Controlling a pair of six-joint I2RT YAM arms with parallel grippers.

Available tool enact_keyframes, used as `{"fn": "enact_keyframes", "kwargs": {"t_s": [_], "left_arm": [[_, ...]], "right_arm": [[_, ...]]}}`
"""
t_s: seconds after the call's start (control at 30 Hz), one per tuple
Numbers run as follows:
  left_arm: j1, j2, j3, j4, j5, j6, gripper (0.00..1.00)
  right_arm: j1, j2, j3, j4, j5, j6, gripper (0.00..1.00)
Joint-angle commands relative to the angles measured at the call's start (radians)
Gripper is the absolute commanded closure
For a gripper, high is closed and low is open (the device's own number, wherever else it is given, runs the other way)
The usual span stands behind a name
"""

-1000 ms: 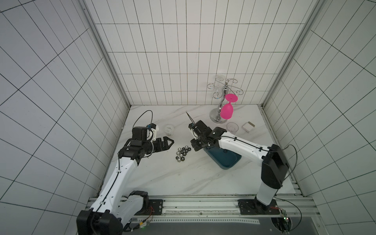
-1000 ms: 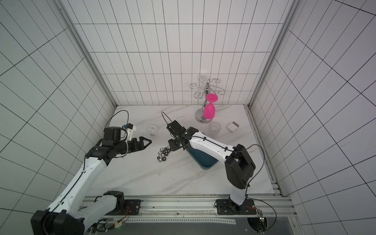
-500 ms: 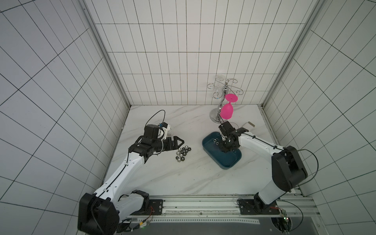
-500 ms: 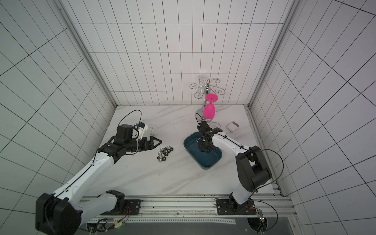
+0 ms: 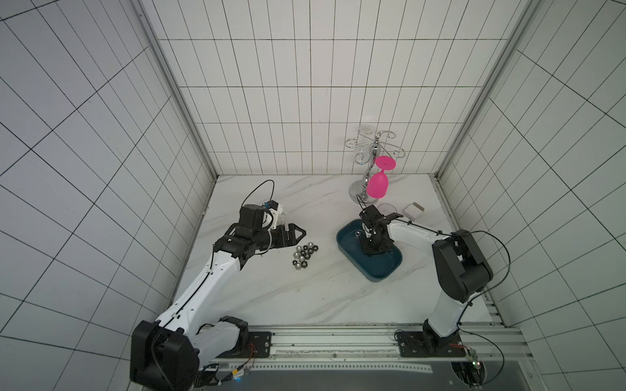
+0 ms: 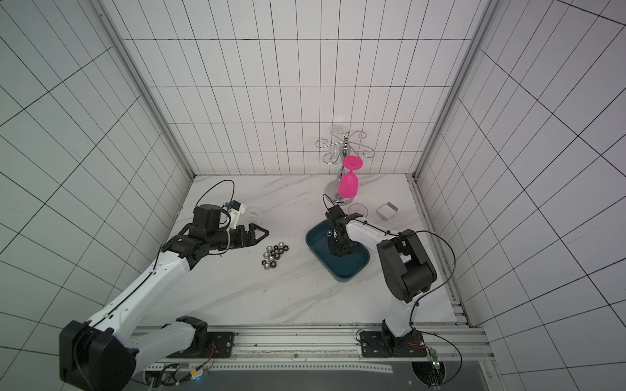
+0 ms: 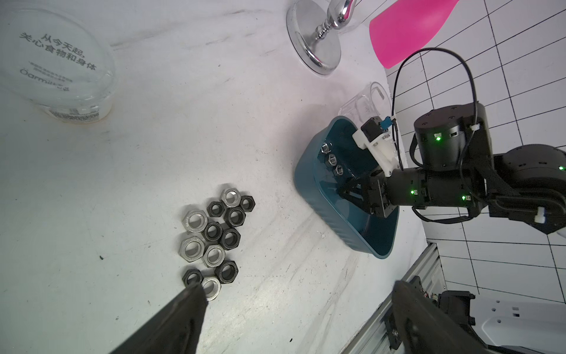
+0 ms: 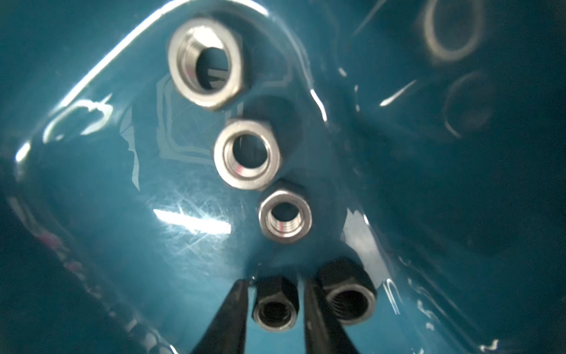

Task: Put the nuts on the desktop into the storage box
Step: Place the nut in the storage box, then pick up the nut from the center of the board.

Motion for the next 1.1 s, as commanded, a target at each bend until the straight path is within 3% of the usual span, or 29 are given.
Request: {"fn": "enact_keyframes", "kwargs": {"t_s": [0.0, 0.2, 0.4, 0.53, 0.73, 1.07], "left_arm": [[-0.002, 0.002, 0.033, -0.016, -0.015, 0.021, 0.02], [-0.002, 0.009, 0.051, -0.050, -0.071, 0.019, 0.02], [0.004, -0.005, 0.047, -0.067, -0.158, 0.006, 0.02], [0.027, -0.023, 0.033, -0.072, -0.198, -0.013, 0.02], [0.113, -0.051, -0.002, -0.073, -0.150, -0.025, 0.02], [0.139, -0.091, -0.026, -0.098, -0.143, -0.011, 0.02]], "right_arm": [[-0.009, -0.040, 0.044, -0.008, 0.013, -0.013, 0.58], [0.021, -0.197, 0.069, -0.033, -0.014, -0.025, 0.56], [0.178, -0.241, 0.122, -0.055, -0.003, -0.084, 0.48], [0.268, -0.206, 0.128, -0.017, -0.026, -0.099, 0.47], [0.342, -0.080, 0.178, 0.002, -0.041, -0.121, 0.47], [0.363, 0.105, 0.299, -0.019, -0.052, -0.160, 0.48]]}}
